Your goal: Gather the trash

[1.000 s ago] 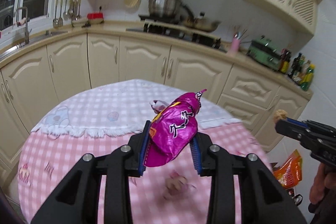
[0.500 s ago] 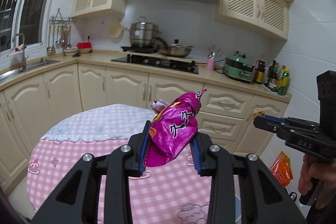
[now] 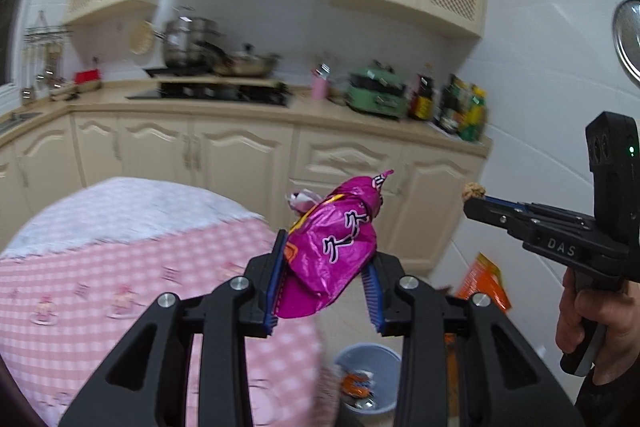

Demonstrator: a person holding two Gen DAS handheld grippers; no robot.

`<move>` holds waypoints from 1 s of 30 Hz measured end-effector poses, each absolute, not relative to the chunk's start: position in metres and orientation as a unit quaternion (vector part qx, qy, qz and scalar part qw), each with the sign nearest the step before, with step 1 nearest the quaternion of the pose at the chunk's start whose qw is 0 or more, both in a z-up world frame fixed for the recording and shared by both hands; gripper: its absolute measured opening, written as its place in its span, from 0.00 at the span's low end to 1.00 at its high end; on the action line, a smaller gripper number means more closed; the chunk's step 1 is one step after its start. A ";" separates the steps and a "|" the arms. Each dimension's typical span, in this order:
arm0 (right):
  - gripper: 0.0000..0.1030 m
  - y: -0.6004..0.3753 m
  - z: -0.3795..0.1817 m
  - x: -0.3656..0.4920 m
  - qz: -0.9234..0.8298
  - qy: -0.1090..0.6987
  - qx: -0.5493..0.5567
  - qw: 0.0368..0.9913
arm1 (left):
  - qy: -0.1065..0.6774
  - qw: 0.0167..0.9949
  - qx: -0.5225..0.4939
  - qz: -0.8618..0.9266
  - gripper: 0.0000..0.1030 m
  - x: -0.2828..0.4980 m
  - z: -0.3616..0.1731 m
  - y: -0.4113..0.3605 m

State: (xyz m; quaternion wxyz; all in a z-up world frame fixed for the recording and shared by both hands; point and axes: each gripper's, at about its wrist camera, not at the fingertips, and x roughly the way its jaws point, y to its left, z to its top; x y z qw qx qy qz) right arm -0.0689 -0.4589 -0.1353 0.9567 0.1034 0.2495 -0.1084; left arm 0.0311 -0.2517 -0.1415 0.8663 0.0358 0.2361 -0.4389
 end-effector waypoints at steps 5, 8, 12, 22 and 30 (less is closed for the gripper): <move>0.18 -0.501 -0.177 -0.084 -0.144 0.287 0.141 0.936 | 0.292 0.825 0.074 -0.479 0.32 0.023 -0.188 -0.314; 0.18 -0.528 -0.213 -0.088 -0.160 0.317 0.175 0.918 | 0.329 0.797 0.110 -0.494 0.32 0.019 -0.224 -0.355; 0.18 -0.561 -0.259 -0.090 -0.173 0.349 0.220 0.894 | 0.372 0.765 0.149 -0.503 0.32 0.014 -0.274 -0.401; 0.20 -0.607 -0.348 -0.087 -0.178 0.401 0.311 0.843 | 0.444 0.715 0.226 -0.491 0.74 0.021 -0.357 -0.470; 0.92 -0.625 -0.358 -0.107 -0.218 0.386 0.347 0.827 | 0.415 0.746 0.232 -0.465 0.90 0.026 -0.344 -0.469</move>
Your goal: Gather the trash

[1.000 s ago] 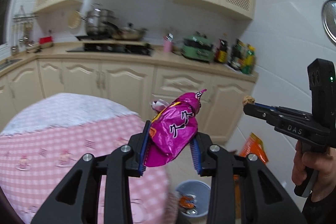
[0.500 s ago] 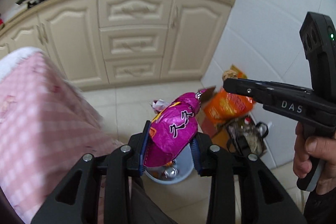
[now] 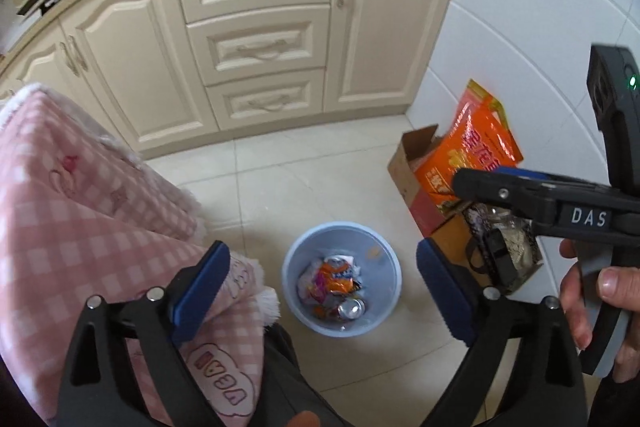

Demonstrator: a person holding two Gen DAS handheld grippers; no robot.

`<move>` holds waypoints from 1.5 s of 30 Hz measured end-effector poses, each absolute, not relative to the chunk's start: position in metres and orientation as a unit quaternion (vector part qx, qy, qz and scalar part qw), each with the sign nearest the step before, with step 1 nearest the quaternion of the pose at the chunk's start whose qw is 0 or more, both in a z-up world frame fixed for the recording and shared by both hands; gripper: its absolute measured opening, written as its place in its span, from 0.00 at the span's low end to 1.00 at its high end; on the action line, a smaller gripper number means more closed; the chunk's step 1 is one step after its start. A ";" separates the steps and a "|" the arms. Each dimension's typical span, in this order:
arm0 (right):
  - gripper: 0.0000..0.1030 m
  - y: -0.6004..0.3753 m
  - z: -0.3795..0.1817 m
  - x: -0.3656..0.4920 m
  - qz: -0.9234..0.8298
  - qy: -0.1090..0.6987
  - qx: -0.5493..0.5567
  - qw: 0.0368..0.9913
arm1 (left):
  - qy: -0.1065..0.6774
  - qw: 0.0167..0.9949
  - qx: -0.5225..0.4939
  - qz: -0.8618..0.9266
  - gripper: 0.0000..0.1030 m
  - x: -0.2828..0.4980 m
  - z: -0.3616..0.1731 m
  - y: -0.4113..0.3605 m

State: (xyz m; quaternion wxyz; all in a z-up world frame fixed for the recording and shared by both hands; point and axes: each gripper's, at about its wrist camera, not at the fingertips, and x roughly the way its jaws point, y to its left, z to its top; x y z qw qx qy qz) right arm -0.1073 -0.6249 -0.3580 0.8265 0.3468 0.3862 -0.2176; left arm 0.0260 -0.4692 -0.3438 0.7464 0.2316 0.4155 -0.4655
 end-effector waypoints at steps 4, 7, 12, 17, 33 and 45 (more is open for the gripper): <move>0.94 -0.624 -0.350 -0.111 -0.232 0.384 0.341 0.826 | 0.396 0.764 0.224 -0.457 0.92 0.021 -0.320 -0.457; 0.94 -0.620 -0.341 -0.110 -0.234 0.383 0.333 0.829 | 0.381 0.772 0.220 -0.459 0.93 0.018 -0.304 -0.449; 0.94 -0.608 -0.321 -0.107 -0.233 0.374 0.322 0.838 | 0.352 0.787 0.206 -0.463 0.93 0.011 -0.272 -0.429; 0.94 -0.590 -0.284 -0.101 -0.224 0.352 0.304 0.856 | 0.325 0.804 0.186 -0.462 0.93 0.010 -0.237 -0.401; 0.94 -0.459 -0.144 -0.030 -0.116 0.284 0.196 0.931 | 0.221 0.911 0.117 -0.328 0.93 0.032 -0.110 -0.235; 0.94 -0.336 -0.075 0.016 -0.016 0.242 0.127 0.962 | 0.153 0.964 0.051 -0.212 0.95 0.039 -0.030 -0.109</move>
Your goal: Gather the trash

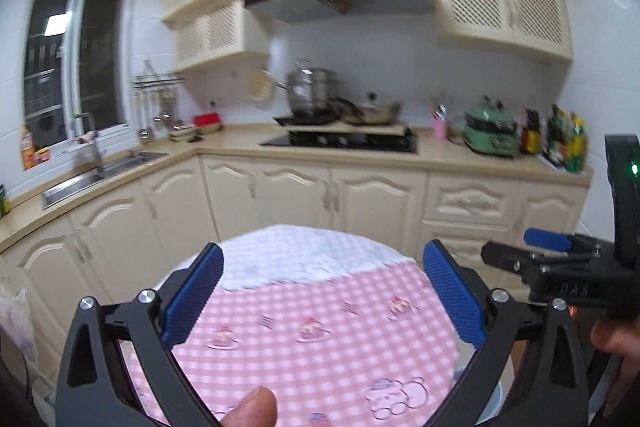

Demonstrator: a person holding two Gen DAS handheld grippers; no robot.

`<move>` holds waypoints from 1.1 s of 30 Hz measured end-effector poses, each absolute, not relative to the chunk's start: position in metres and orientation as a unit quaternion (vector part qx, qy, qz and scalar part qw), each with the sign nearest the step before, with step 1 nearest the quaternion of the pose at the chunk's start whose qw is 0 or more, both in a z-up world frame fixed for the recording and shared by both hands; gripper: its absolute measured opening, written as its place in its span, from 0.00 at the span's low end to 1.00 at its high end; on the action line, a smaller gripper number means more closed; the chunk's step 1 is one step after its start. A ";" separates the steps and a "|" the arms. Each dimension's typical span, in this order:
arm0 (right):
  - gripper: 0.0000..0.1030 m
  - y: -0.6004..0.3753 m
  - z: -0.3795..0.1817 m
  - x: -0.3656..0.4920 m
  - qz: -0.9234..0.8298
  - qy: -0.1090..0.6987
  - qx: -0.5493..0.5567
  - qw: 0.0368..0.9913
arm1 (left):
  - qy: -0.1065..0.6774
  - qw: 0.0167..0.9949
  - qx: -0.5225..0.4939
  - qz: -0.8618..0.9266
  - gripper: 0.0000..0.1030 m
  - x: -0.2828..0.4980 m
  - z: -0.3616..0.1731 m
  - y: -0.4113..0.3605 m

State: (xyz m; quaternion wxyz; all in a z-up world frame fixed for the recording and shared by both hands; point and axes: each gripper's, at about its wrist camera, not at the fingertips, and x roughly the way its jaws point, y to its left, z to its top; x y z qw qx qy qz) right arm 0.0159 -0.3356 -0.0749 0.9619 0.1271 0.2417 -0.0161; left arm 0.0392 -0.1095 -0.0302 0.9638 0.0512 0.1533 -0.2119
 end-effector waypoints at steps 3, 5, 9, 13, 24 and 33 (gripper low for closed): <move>0.94 -0.311 -0.060 0.021 0.003 0.233 0.114 0.966 | 0.140 0.971 0.041 -0.187 0.95 0.038 -0.017 -0.085; 0.94 -0.296 -0.049 0.023 0.013 0.222 0.105 0.969 | 0.129 0.977 0.033 -0.169 0.95 0.034 -0.009 -0.069; 0.94 -0.269 -0.029 0.025 0.025 0.201 0.092 0.975 | 0.118 0.982 0.025 -0.143 0.95 0.030 0.003 -0.047; 0.94 -0.246 -0.014 0.025 0.029 0.183 0.076 0.980 | 0.103 0.986 0.011 -0.127 0.95 0.019 0.014 -0.026; 0.94 -0.212 0.002 0.019 0.015 0.147 0.056 0.988 | 0.080 0.992 -0.017 -0.097 0.95 0.006 0.025 0.004; 0.94 -0.200 0.002 0.016 0.011 0.137 0.045 0.990 | 0.083 0.991 -0.020 -0.098 0.95 0.006 0.023 0.007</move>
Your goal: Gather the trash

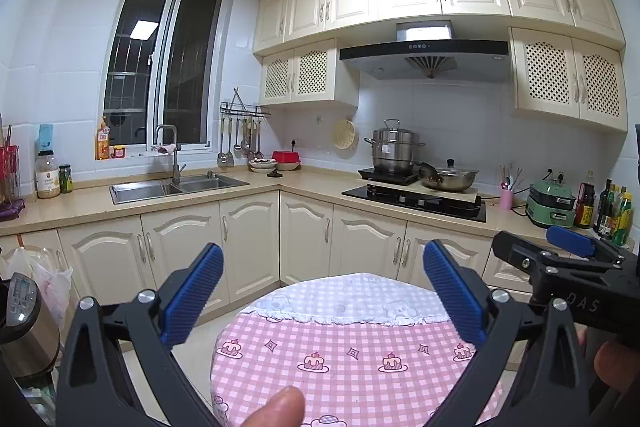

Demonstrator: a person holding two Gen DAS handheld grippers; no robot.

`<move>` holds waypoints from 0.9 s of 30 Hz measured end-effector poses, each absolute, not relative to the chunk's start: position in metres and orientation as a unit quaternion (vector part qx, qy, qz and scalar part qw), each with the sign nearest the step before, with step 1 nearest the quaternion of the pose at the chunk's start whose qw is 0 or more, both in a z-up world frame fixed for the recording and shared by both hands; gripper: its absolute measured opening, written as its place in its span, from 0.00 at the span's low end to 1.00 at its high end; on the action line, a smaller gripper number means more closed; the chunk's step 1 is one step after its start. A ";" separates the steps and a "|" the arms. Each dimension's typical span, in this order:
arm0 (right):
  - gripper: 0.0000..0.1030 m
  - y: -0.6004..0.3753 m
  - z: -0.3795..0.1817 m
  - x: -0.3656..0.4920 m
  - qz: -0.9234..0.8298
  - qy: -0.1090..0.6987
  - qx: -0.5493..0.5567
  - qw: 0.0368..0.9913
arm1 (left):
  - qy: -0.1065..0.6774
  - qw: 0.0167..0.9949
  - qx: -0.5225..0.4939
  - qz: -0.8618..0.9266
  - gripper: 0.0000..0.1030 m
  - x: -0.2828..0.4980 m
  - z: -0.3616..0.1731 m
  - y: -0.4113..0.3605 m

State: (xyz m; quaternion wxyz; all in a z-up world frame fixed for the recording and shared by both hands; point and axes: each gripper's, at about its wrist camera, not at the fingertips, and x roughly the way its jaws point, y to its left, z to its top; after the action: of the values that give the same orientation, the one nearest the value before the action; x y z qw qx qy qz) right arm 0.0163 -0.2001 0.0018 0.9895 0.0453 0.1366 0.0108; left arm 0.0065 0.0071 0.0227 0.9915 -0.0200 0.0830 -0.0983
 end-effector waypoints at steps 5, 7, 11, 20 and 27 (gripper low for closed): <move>0.94 -0.199 0.005 0.016 0.010 0.131 0.041 0.991 | 0.083 0.993 -0.023 -0.087 0.95 0.009 0.018 0.011; 0.94 -0.197 0.005 0.016 0.010 0.130 0.040 0.991 | 0.081 0.993 -0.018 -0.085 0.95 0.009 0.017 0.009; 0.94 -0.196 0.004 0.017 0.012 0.132 0.039 0.990 | 0.077 0.993 -0.015 -0.085 0.95 0.008 0.015 0.009; 0.94 -0.190 0.003 0.019 0.015 0.134 0.038 0.990 | 0.066 0.994 -0.023 -0.085 0.95 0.005 0.015 0.012; 0.94 -0.189 0.000 0.023 0.018 0.136 0.041 0.990 | 0.077 0.993 -0.029 -0.084 0.95 0.009 0.013 0.013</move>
State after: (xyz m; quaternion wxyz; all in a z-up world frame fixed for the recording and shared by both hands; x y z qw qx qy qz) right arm 0.0231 -0.1895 -0.0002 0.9896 0.0411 0.1365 0.0176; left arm 0.0086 0.0129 0.0132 0.9931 -0.0287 0.0771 -0.0838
